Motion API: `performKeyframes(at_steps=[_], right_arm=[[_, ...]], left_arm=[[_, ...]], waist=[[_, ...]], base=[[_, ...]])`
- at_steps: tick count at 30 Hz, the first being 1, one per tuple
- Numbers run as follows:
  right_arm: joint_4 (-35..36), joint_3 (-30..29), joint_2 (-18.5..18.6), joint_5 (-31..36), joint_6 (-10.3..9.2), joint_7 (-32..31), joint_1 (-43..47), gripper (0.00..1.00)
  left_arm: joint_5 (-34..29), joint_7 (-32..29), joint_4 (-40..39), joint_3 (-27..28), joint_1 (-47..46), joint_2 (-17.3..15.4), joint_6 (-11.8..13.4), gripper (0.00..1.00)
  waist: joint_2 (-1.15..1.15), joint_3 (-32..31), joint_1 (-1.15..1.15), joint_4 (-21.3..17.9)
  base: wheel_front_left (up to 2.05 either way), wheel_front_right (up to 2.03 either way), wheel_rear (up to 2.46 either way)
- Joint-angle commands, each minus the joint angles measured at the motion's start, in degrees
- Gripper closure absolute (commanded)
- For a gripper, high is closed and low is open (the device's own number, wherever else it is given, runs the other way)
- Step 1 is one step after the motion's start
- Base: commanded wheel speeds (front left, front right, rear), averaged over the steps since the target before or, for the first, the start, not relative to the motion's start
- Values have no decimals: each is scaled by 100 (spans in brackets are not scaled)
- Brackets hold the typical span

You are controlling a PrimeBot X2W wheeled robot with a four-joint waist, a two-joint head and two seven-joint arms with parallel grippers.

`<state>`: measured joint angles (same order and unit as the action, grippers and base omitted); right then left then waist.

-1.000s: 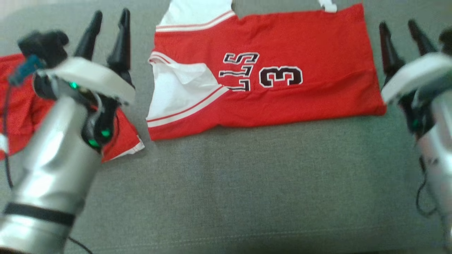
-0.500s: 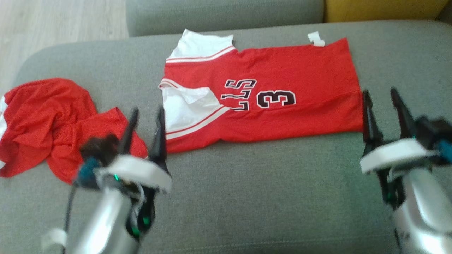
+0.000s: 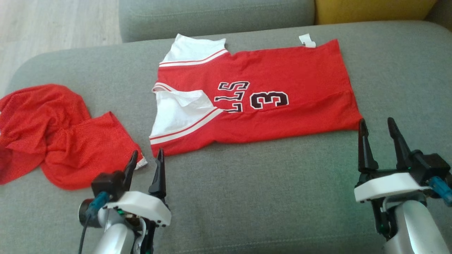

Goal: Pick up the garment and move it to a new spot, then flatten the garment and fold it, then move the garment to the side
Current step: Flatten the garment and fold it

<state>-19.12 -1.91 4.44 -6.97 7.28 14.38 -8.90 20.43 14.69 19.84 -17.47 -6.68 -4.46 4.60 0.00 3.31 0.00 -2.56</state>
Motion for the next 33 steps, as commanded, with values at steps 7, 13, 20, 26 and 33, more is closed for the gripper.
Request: performKeyframes(at_steps=[7,13,20,26,33], right_arm=[[300,77,-52,21,21,-62,-354,0],[381,162,-87,29,21,-127,-516,0],[455,149,-109,54,21,-144,-651,0],[444,67,-121,77,21,-253,-707,0],[141,-310,-139,224,21,-905,-964,0]], left_arm=[[-274,-5,785,145,-859,-54,-23,0],[-327,-226,1630,201,-1511,-145,118,0],[-363,-471,2464,163,-2050,-238,142,0],[-380,-696,2981,25,-2273,-218,48,0],[-496,-358,3039,-172,-2546,-181,-32,100]], waist=[[0,269,0,-188],[0,595,0,-366],[0,822,0,-492],[0,883,0,-490],[0,956,0,-279]], base=[[0,0,0],[0,0,0],[0,0,0],[0,0,0],[0,0,0]])
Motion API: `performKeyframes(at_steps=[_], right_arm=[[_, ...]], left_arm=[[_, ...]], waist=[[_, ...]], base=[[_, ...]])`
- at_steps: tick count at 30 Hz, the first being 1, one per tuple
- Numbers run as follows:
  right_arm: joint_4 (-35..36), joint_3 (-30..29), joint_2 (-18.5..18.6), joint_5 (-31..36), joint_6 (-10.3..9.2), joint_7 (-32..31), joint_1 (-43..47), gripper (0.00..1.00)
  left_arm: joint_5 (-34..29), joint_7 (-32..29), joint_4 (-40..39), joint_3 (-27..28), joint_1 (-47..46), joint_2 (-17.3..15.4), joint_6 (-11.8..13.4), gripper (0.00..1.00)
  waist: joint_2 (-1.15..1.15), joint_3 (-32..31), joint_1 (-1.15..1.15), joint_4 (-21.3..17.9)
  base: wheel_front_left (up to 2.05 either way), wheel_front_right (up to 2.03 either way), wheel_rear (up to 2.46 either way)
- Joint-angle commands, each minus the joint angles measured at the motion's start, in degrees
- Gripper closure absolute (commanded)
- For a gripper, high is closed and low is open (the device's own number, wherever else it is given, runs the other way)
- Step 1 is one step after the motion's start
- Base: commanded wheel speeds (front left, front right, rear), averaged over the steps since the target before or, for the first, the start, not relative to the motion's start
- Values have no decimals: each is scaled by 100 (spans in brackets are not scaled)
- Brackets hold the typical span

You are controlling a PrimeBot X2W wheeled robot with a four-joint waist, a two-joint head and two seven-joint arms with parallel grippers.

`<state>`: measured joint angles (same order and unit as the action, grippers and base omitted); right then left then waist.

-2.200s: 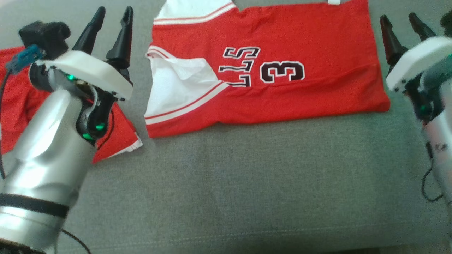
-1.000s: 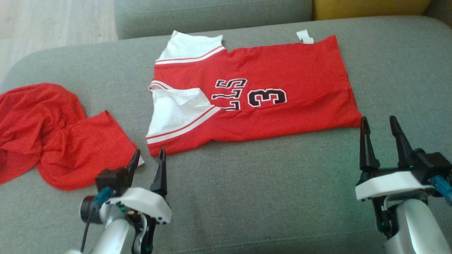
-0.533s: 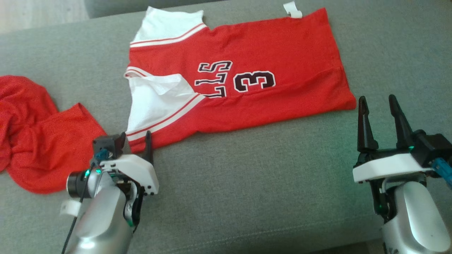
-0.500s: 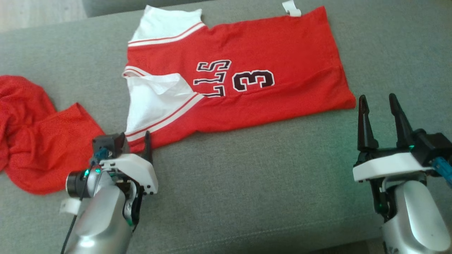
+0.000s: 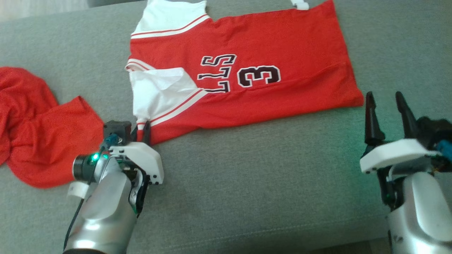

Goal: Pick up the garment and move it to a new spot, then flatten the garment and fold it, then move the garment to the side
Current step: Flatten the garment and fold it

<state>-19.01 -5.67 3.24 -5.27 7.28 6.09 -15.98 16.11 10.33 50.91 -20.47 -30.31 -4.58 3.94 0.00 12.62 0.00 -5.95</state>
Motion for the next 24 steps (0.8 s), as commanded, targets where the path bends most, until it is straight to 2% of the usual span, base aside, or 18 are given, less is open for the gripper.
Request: performKeyframes(at_steps=[1,7,13,24], right_arm=[[57,-20,-21,38,21,-184,-312,0],[-666,-595,-33,-61,21,-871,-728,0],[-1444,-829,-34,-467,21,-1341,-1122,0],[-2686,-1164,-35,-479,21,-1338,-1943,0]], left_arm=[[-82,153,-125,117,-219,-169,46,100],[-265,394,-648,-45,-332,-166,56,100],[-365,441,-1121,-190,-309,-153,-7,100],[-467,434,-1638,-395,-258,-220,-19,100]], waist=[[0,40,0,92],[0,106,0,298],[0,173,0,433],[0,353,0,537]], base=[[0,0,0],[0,0,0],[0,0,0],[0,0,0]])
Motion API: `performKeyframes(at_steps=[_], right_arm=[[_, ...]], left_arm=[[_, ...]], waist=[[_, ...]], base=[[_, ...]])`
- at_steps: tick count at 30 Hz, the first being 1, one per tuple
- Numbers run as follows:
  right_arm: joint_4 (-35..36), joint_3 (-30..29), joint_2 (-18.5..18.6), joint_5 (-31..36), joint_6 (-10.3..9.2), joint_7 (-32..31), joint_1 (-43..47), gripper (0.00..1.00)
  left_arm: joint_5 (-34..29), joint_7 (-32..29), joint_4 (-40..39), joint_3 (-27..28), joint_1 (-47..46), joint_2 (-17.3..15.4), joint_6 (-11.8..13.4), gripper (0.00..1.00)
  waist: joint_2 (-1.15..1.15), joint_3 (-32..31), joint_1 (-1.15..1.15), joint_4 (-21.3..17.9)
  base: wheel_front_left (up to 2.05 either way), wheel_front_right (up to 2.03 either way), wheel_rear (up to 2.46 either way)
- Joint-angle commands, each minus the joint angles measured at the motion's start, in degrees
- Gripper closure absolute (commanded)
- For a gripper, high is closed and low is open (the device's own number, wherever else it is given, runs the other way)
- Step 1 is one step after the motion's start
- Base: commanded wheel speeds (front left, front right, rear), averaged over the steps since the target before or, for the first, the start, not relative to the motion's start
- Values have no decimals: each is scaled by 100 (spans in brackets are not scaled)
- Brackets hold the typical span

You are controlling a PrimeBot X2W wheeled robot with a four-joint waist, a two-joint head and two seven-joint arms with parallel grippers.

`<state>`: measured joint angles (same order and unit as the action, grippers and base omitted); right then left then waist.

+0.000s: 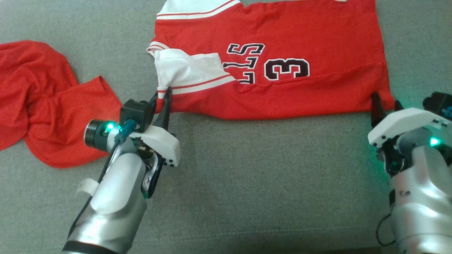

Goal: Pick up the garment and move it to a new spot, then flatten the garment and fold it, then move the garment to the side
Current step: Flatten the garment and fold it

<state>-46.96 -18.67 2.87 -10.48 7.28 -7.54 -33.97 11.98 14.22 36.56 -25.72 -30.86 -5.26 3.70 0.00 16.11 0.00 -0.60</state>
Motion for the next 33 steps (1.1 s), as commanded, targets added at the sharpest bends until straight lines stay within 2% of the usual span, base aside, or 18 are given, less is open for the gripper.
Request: performKeyframes(at_steps=[1,2,3,8,17,29,33], right_arm=[[12,155,1,51,21,27,-194,0],[-71,175,1,55,21,45,-238,71],[-138,202,1,63,21,86,-275,100],[-332,133,1,90,21,393,-304,100],[-271,102,1,-567,21,704,72,100],[496,120,102,-912,21,95,1224,100],[993,-22,83,-907,21,-347,1761,100]], left_arm=[[-60,30,-219,120,-198,-165,14,100],[-66,16,-229,111,-191,-182,24,100],[-69,3,-235,104,-182,-198,35,100],[-35,-42,-208,80,-66,-258,51,100],[59,-91,-207,10,340,-329,70,100],[256,-460,-514,-226,1261,-313,28,100],[366,-713,-764,-334,1719,-309,13,100]], waist=[[0,6,0,4],[0,3,0,3],[0,-5,0,-1],[0,-166,0,-66],[0,-665,0,-191],[0,-1511,0,-229],[0,-1684,0,-270]], base=[[0,0,0],[0,0,0],[0,0,0],[0,0,0],[0,0,0],[0,0,0],[0,0,0]])
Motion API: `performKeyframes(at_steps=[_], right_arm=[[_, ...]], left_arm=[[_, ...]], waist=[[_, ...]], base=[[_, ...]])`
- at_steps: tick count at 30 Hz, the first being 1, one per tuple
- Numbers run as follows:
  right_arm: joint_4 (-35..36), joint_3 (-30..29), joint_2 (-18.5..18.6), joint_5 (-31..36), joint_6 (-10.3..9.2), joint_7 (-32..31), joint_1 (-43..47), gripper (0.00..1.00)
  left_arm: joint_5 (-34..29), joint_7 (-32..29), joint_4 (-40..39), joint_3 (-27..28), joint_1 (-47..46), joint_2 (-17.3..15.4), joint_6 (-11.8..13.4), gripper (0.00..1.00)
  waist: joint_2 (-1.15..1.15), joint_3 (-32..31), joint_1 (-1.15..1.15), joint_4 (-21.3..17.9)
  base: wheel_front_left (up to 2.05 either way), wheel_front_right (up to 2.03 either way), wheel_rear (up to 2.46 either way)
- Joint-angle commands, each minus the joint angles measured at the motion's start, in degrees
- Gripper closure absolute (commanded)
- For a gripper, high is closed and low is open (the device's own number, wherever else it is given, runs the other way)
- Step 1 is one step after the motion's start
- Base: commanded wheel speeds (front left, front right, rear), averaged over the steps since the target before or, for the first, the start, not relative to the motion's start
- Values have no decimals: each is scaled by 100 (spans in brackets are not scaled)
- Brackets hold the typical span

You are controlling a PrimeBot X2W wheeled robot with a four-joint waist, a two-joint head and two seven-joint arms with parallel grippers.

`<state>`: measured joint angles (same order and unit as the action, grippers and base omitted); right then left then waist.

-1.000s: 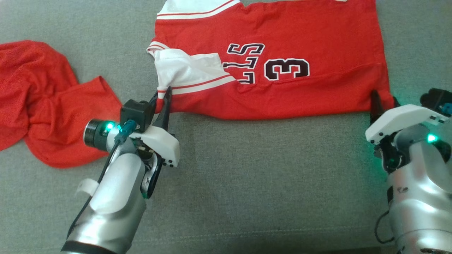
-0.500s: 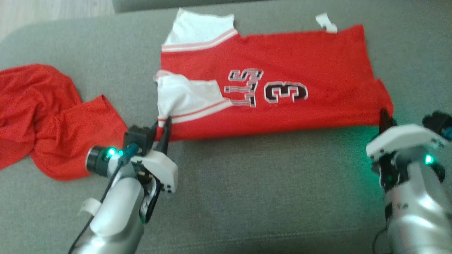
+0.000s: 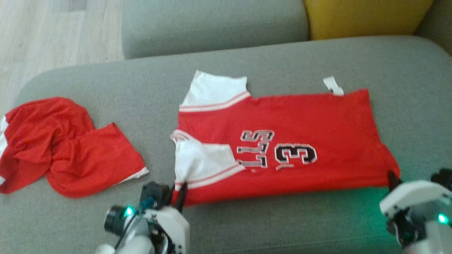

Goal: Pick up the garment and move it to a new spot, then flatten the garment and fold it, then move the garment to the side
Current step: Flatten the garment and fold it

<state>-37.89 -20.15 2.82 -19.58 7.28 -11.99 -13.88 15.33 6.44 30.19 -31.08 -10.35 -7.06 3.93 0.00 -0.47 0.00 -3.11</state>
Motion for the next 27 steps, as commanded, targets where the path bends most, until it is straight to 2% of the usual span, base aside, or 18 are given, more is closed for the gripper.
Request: performKeyframes(at_steps=[1,7,8,9,10,11,17,21,27], right_arm=[[236,99,77,16,21,-20,-120,100],[1143,-16,18,32,21,-604,476,100],[1257,-19,14,39,21,-665,547,100],[1346,-6,11,23,21,-710,603,100],[1431,21,10,19,21,-715,648,14],[1501,60,9,13,21,-708,683,0],[1869,249,7,49,21,-281,717,0],[2189,482,7,415,21,223,647,0],[2509,844,7,806,21,882,158,0]], left_arm=[[56,15,-205,190,-234,-140,0,100],[215,-222,-549,224,162,-242,87,100],[225,-234,-589,234,183,-256,109,69],[229,-243,-614,236,199,-267,125,33],[229,-254,-631,231,209,-275,136,0],[228,-260,-644,227,214,-282,149,0],[250,-71,-767,365,122,-319,306,0],[231,231,-988,507,-50,-400,377,0],[143,412,-1479,655,-634,-683,254,0]], waist=[[0,-43,0,-32],[0,-75,0,-140],[0,-70,0,-153],[0,-63,0,-164],[0,-54,0,-175],[0,-45,0,-187],[0,50,0,-250],[0,181,0,-300],[0,632,0,-435]], base=[[0,0,0],[0,0,0],[0,0,0],[0,0,0],[0,0,0],[0,0,0],[0,0,0],[0,0,0],[0,0,0]])
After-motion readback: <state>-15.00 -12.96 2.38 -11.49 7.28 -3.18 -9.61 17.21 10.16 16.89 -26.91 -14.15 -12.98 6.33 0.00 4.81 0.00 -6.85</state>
